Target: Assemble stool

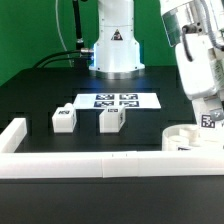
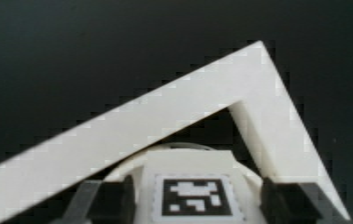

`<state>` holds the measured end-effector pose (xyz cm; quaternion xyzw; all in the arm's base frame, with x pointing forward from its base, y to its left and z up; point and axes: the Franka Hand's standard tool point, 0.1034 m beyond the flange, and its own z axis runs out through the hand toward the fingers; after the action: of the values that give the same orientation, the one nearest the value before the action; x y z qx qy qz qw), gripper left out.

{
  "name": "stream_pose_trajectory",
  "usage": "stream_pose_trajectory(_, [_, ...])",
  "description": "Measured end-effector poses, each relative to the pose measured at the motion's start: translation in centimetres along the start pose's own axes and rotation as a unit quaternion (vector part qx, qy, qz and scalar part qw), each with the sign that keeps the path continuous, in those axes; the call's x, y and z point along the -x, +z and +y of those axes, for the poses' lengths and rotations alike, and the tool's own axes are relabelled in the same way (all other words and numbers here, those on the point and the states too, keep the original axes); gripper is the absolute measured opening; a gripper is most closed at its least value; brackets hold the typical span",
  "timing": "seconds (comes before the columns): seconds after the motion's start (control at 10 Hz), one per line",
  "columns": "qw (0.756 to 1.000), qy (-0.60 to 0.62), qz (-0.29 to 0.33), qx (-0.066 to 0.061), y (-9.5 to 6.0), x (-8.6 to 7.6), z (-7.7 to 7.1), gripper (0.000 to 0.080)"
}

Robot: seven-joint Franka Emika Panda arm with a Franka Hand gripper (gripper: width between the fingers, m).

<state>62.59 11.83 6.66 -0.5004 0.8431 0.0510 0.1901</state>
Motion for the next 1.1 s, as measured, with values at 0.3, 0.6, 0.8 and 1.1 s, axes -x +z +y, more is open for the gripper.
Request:
stream_pose_trajectory(0.3, [1.0,-0.028,0.0,0.0,0.0,0.0,0.0,0.0563])
stream_pose_trajectory(0.6, [0.99,-0.14,-0.013,0.014,-1.6,1.1,0.2,0.0645])
stream_pose_trajectory(0.8, [0.959,-0.281,-0.028,0.018,-3.4,2.2,0.0,0.0649])
stream_pose_trajectory(1.1, [0.919,-0.392,-0.031,0.018,-3.4,2.0,0.0,0.0649])
